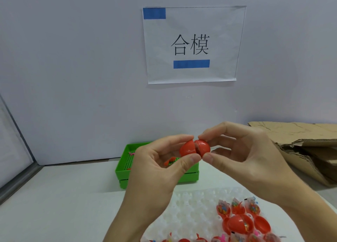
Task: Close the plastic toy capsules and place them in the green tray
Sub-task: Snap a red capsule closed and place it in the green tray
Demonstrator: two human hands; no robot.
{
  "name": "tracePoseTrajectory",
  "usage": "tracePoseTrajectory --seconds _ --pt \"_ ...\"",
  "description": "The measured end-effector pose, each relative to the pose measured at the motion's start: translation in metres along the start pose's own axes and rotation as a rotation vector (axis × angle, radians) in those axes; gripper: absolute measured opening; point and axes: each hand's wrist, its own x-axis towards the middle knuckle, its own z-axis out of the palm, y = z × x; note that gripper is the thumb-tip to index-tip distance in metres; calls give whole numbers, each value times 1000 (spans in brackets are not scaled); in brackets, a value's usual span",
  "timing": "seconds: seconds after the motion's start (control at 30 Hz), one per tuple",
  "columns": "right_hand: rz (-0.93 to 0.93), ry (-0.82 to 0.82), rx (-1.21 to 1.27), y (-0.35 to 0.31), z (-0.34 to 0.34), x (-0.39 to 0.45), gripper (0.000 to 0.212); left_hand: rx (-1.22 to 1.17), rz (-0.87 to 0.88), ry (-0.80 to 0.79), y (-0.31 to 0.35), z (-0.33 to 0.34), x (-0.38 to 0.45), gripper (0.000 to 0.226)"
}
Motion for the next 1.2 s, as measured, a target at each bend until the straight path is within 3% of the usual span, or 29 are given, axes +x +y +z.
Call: tracePoseTrajectory --seconds 0.6,0.77,0.9,1.1,1.2 --pt "-51 33 15 1 1 0 21 -23 30 0 1 1 2 33" --pt "-36 41 24 3 -2 0 20 0 23 2 0 3 1 42" --pt "-23 54 -42 3 -3 -1 21 18 23 30 -2 7 1 38" --pt "-19 87 -193 3 -1 -1 42 89 13 48 -1 9 -1 35" --pt "-21 107 -228 5 0 0 37 134 17 44 -1 11 -2 33"
